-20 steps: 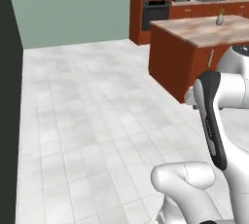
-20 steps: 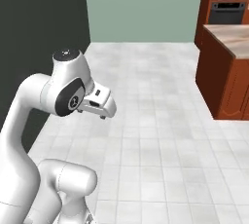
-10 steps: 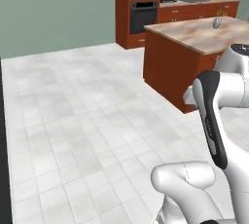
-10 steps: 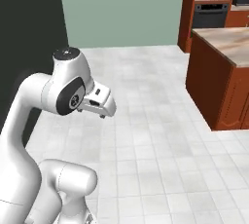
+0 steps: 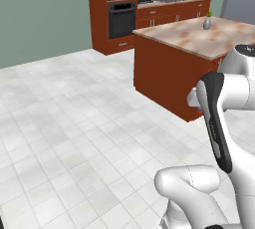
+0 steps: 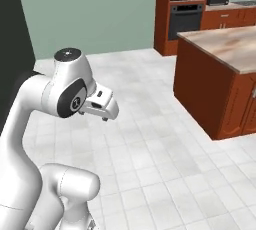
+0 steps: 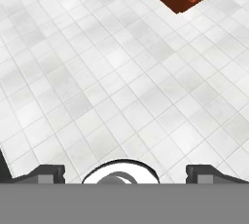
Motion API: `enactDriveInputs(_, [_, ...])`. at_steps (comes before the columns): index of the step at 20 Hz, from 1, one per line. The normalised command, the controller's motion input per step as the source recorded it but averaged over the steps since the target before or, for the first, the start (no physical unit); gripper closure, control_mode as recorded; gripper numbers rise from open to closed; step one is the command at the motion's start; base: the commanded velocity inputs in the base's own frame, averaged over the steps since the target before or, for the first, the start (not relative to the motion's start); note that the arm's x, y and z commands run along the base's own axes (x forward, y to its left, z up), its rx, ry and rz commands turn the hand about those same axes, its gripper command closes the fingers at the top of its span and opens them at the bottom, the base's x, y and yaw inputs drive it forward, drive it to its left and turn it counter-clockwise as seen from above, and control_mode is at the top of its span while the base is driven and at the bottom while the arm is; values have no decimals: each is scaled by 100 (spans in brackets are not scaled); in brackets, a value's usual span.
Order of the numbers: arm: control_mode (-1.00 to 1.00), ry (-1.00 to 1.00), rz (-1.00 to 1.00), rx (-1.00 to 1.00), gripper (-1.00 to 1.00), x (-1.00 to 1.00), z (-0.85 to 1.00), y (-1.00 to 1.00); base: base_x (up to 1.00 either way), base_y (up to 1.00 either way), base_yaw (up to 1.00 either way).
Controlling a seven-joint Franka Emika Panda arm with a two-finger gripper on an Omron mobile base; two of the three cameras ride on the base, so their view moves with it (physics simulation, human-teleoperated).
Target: There is a tray on the dining counter. Grab the cup, mug, and pitcher and place them on the tray. The pitcher may be placed next to the tray if it cannot fit the tray.
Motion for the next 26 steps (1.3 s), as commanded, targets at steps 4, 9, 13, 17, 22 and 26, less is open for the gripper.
enactDriveInputs(4, [100, 0, 0, 0, -100, 0, 0, 0, 100, 100, -32])
enactDriveInputs(9, [100, 0, 0, 0, -100, 0, 0, 0, 100, 100, -33])
enactDriveInputs(13, [100, 0, 0, 0, -100, 0, 0, 0, 100, 100, -35])
enactDriveInputs(17, [100, 0, 0, 0, -100, 0, 0, 0, 100, 100, -35])
enactDriveInputs(22, [100, 0, 0, 0, -100, 0, 0, 0, 100, 100, -37])
enactDriveInputs(26, [100, 0, 0, 0, -100, 0, 0, 0, 100, 100, -37])
